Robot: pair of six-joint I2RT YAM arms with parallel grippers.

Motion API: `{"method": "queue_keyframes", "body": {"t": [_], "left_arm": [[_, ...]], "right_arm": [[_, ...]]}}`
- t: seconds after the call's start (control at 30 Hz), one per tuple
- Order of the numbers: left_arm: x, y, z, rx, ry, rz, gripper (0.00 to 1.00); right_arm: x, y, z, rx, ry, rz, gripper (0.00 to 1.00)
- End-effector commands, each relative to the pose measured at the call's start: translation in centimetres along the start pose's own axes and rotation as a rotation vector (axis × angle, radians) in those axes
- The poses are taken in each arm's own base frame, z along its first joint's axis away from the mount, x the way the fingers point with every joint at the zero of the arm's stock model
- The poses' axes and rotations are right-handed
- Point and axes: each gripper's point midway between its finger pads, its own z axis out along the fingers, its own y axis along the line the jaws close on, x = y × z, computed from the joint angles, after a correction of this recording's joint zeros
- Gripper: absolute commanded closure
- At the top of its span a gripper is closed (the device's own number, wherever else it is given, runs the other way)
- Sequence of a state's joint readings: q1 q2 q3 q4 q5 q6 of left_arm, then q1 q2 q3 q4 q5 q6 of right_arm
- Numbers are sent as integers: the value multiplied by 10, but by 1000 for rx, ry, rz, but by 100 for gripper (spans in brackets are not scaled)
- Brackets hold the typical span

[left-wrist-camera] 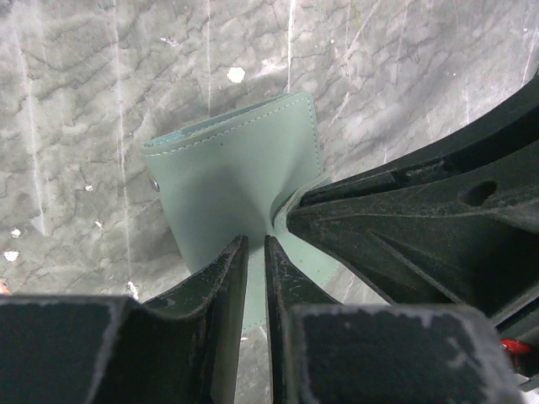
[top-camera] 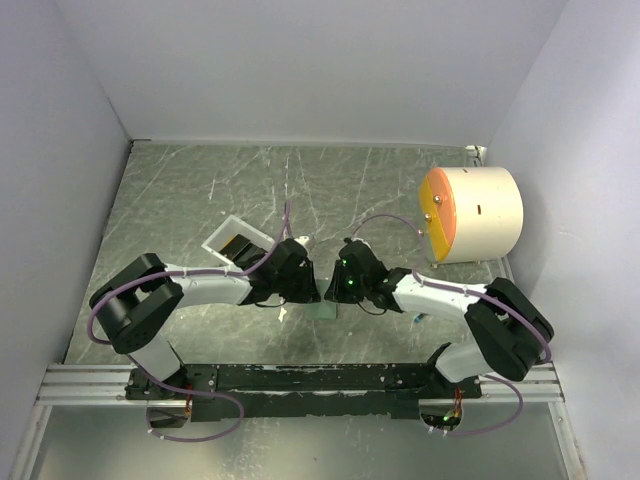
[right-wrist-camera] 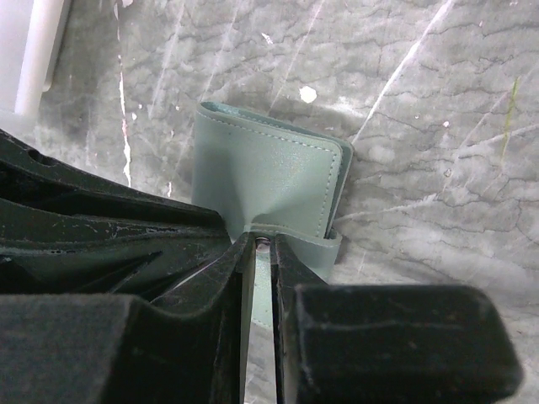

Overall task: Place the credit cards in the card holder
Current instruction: Close the card holder at the center of the board.

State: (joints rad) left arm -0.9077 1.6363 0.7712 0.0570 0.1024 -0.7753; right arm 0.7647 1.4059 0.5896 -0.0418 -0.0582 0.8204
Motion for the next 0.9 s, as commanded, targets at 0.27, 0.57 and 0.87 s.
{"method": "queue_keyframes", "body": {"t": [0.27, 0.57, 0.87], "left_arm": [[7, -2, -6, 27, 9, -25, 77], [1, -2, -17, 25, -30, -49, 77], [-18, 9, -34, 14, -89, -86, 74]], "right_arm": [[43, -57, 4, 308, 128, -103, 91], [56, -72, 7, 383, 201, -124, 91], [51, -73, -4, 418, 204, -133, 91]]}}
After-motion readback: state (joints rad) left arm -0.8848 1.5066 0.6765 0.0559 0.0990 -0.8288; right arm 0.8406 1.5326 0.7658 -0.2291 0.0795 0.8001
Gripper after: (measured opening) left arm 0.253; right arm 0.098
